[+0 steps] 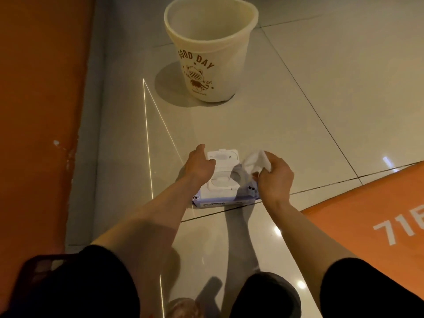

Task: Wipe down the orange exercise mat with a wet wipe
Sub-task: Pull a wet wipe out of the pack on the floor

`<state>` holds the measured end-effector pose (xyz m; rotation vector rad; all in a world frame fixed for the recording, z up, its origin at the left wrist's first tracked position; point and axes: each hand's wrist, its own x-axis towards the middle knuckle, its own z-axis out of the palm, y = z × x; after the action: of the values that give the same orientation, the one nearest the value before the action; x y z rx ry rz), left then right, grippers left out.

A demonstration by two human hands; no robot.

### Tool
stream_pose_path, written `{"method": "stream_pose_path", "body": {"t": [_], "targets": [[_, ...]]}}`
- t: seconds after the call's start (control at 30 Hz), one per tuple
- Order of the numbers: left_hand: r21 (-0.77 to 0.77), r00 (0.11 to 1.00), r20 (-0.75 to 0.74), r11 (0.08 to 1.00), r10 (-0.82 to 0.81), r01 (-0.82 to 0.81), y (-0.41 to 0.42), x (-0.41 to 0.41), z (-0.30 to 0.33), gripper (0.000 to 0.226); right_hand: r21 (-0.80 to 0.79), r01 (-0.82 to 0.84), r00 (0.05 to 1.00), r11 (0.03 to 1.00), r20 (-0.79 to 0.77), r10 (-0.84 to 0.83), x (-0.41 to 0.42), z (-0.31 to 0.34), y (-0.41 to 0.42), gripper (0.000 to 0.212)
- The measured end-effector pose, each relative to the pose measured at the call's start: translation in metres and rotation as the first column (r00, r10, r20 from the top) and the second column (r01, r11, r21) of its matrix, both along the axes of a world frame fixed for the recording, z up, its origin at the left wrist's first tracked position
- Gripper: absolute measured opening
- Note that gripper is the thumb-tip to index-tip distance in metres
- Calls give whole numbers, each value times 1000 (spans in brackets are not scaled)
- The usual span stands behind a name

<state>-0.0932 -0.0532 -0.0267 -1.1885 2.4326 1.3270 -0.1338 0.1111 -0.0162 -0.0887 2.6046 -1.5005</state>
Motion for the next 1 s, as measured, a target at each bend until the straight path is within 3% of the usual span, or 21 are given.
{"method": "stream_pose_path", "body": {"t": [0.07,0.13,0.23,0.3,0.37,0.4,0.47,0.53,0.67,0.73,0.9,1.0], "targets": [[2,992,99,997,-71,71,-4,-9,-14,65,-20,-16,1000,1000,2,16,-1,-6,-2,31],[60,996,60,996,-71,68,-4,-14,-20,66,-43,-19,999,999,30,21,2,-8,-2,28],[172,958,-180,966,222,-192,5,-11,-17,49,11,-44,996,999,78,43,10,-6,4,40],[124,911,-319,964,262,-234,16,2,-7,33,6,-47,997,999,59,47,17,-1,9,48],[-95,937,-339,988,81,-120,26,21,-3,25,23,-116,993,993,12,116,27,1,14,50],[-278,954,-292,960,-63,-22,30,32,-4,28,51,-186,982,981,-5,186,32,0,15,50],[-574,921,-197,801,-336,170,39,52,-16,33,151,-368,928,918,2,372,42,-4,16,55],[-695,877,-52,648,-478,312,50,70,-29,39,288,-521,840,803,8,542,50,-12,15,66],[-606,858,235,622,-456,496,71,93,-36,55,517,-672,681,530,150,716,60,-20,13,66],[-582,824,352,585,-445,565,76,92,-35,59,572,-682,657,457,204,726,61,-20,14,66],[-520,745,496,535,-445,666,75,83,-22,64,566,-718,629,404,281,725,57,-20,11,67],[-487,781,456,615,-426,620,76,76,-7,58,500,-674,705,544,215,676,61,-10,24,65]]}}
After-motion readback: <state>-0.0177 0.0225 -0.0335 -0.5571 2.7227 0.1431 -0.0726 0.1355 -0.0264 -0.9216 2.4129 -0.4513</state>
